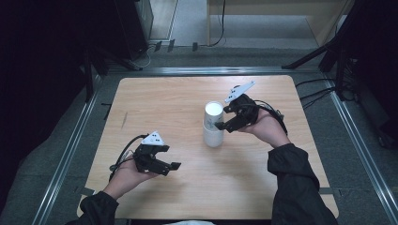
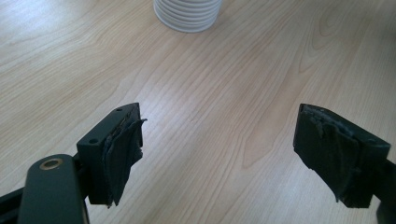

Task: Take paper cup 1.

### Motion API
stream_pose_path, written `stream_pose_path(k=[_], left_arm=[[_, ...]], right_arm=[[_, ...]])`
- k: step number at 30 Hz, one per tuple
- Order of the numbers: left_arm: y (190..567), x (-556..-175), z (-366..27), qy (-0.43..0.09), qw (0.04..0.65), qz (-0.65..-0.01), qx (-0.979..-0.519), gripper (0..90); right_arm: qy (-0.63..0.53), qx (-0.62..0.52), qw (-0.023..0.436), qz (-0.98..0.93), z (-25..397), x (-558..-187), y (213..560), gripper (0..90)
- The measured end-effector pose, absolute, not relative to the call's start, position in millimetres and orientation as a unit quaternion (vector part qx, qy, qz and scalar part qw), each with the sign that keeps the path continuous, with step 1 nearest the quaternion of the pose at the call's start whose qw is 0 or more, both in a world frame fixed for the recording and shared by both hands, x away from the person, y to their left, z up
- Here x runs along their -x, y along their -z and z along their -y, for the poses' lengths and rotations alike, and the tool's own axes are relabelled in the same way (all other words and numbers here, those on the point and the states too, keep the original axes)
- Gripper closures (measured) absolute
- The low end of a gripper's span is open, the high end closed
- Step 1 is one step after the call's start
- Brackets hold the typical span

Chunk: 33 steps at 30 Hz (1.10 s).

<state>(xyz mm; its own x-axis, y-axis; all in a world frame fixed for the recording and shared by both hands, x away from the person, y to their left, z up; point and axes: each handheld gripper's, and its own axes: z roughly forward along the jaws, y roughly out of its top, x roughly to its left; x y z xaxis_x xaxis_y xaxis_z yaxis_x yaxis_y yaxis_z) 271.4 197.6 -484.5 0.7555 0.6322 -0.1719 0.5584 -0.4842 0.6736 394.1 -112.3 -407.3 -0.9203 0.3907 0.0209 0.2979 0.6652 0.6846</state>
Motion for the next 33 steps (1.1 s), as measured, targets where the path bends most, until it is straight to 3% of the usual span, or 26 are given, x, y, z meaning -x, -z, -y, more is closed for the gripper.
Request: stream_pose_path(k=[16,22,33], left_arm=[[487.1,-261.5,-204.1,-0.049,0.369,-0.356,-0.857,15.8],[487.8,-260.6,-203.8,-0.048,0.367,-0.353,-0.859,15.8],[488.7,-261.0,-203.6,-0.046,0.364,-0.353,-0.861,15.7]], right_arm=[[-0.38,-0.179,0.062,-0.905,94.0,-403.9,396.4,26.7],[-0.383,-0.175,0.064,-0.905,92.3,-402.6,390.4,32.7],[-0.387,-0.183,0.065,-0.901,93.8,-401.3,384.5,33.7]])
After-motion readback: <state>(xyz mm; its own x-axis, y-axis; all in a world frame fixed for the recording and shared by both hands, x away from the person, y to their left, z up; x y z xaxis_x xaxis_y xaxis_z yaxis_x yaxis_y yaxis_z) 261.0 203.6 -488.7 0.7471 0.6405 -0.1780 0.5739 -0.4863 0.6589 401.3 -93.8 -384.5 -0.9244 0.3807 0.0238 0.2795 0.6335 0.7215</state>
